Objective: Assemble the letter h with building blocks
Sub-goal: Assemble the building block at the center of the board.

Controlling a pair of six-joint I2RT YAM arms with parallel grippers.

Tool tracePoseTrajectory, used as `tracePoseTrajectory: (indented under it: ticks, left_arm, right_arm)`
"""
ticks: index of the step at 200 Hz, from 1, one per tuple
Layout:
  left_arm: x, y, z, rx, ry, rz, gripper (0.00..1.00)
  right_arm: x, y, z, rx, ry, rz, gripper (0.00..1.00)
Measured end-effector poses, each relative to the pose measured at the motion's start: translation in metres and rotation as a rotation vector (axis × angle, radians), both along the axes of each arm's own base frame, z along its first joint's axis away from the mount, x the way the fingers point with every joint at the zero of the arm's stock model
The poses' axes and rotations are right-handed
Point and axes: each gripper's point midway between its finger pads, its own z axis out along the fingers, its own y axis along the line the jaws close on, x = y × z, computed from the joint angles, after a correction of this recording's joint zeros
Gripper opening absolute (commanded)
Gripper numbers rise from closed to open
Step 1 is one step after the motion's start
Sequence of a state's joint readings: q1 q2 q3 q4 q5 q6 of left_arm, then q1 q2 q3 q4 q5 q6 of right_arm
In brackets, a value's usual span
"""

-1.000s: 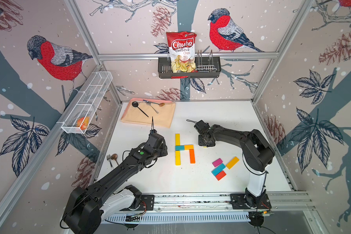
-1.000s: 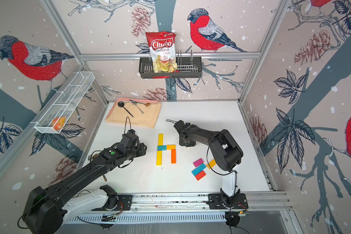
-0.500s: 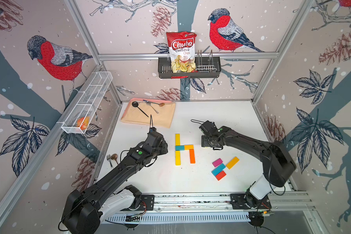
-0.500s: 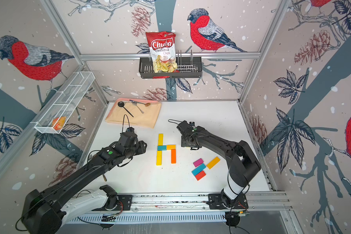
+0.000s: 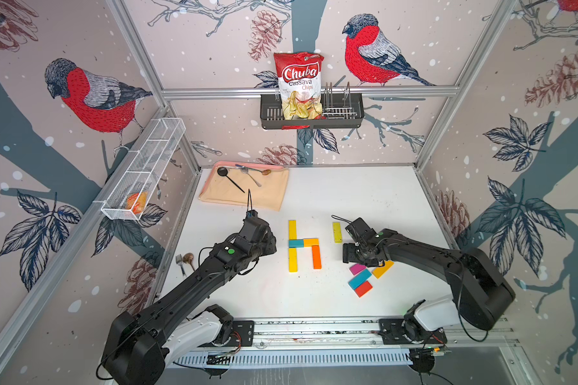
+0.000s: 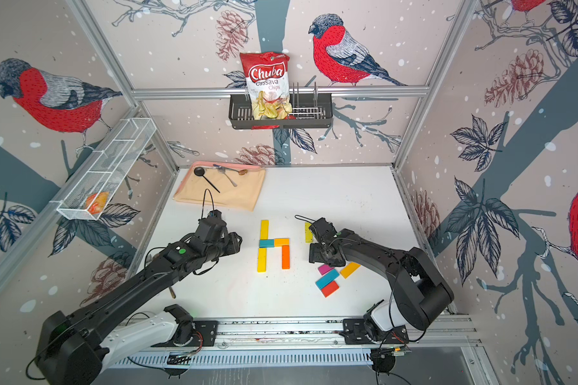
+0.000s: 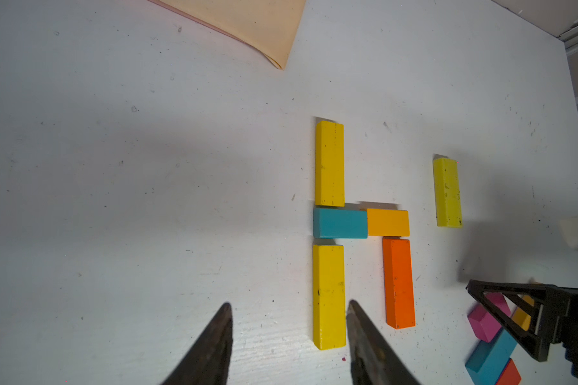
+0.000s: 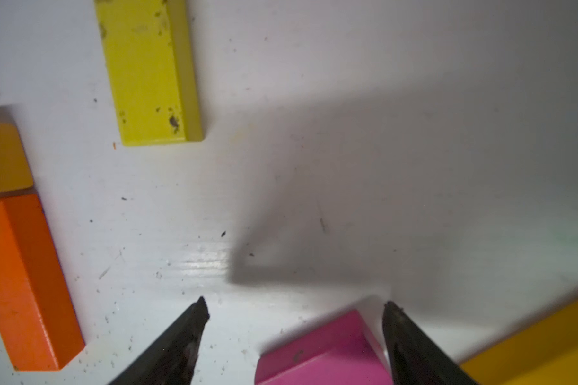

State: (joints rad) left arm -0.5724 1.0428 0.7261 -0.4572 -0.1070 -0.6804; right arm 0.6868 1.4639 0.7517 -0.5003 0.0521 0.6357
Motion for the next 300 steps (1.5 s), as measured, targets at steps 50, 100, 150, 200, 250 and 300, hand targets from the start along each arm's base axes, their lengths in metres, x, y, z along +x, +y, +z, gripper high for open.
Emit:
tracePoseTrajectory:
  ticks: [50,100,150,200,250,300]
  left_arm:
    - [0.000,-0.001,-0.005,0.008,0.017,-0.002,0.54]
    - [-0.001,-0.001,-0.007,0.008,0.021,-0.004,0.54]
    - [-0.003,0.001,-0.010,0.010,0.024,-0.004,0.54]
    - [-0.004,0.002,-0.013,0.017,0.029,-0.001,0.54]
    - [-0.004,0.003,-0.009,0.014,0.014,0.004,0.54]
    - [-0.005,0.005,-0.010,0.015,0.013,0.007,0.54]
  right_arm:
    - [-0.024,0.014,-0.006,-0.008,0.022,0.050,0.83]
    - [-0.033,0.015,-0.008,-0.073,0.021,0.054,0.80]
    - [-0.039,0.015,-0.009,-0.108,0.014,0.053,0.61]
    - [-0.020,0.014,-0.002,-0.103,-0.004,-0.013,0.52]
    - [0.028,0.013,0.005,-0.088,-0.039,-0.106,0.51]
    - [0.041,0.030,-0.001,-0.063,-0.030,-0.069,0.50]
